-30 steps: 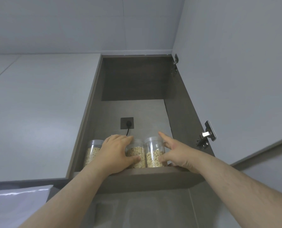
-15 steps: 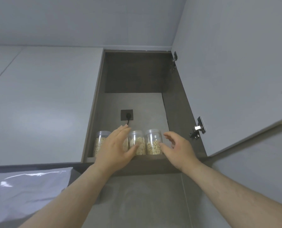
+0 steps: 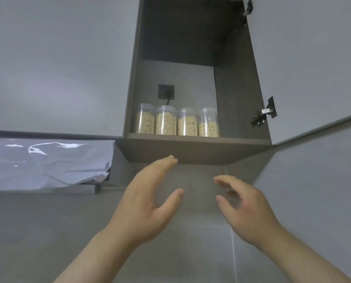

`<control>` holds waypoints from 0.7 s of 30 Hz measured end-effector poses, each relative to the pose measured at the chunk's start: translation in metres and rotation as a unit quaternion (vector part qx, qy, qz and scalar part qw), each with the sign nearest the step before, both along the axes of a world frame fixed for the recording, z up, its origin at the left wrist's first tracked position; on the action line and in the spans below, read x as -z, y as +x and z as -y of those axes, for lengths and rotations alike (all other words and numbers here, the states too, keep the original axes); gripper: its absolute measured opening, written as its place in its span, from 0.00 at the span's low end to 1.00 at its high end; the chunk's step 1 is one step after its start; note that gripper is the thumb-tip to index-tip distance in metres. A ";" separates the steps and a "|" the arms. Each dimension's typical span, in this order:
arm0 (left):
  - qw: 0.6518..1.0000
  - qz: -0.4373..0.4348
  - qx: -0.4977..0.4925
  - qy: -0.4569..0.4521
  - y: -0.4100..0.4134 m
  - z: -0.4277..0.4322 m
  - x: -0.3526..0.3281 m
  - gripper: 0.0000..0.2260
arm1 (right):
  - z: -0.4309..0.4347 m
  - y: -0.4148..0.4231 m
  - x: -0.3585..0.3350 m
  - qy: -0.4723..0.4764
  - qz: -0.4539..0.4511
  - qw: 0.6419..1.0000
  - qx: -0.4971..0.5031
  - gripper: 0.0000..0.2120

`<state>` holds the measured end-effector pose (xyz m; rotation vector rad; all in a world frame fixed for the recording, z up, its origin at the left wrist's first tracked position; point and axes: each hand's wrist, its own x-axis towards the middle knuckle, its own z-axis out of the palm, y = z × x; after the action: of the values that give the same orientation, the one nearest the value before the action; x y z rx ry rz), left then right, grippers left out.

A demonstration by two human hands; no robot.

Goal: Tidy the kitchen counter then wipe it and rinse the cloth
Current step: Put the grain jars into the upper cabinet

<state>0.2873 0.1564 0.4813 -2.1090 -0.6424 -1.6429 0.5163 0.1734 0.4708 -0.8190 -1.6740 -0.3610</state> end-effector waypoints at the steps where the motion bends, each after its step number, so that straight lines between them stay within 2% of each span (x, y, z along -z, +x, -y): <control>1: 1.000 -0.008 -0.009 -0.007 -0.003 -0.004 0.009 0.23 | 0.000 0.001 0.009 -0.010 0.003 1.000 0.004 0.17; 8: 0.994 -0.031 -0.028 -0.097 -0.007 -0.007 0.066 0.28 | 0.020 0.025 0.055 -0.083 -0.020 0.996 -0.002 0.17; 13: 0.982 -0.021 -0.021 -0.187 0.013 0.008 0.113 0.30 | 0.047 0.038 0.091 -0.155 -0.068 0.984 -0.057 0.17; 18: 0.954 0.034 0.006 -0.297 0.042 0.023 0.162 0.32 | 0.065 0.056 0.146 -0.237 -0.115 0.960 -0.099 0.16; 21: 0.932 0.037 0.026 -0.359 0.059 0.037 0.199 0.31 | 0.073 0.067 0.188 -0.281 -0.145 0.943 -0.102 0.16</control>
<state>0.3459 0.1192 0.2823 -2.5594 -1.3959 -1.6845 0.5831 0.1000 0.2833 -1.0410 -1.5744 0.3903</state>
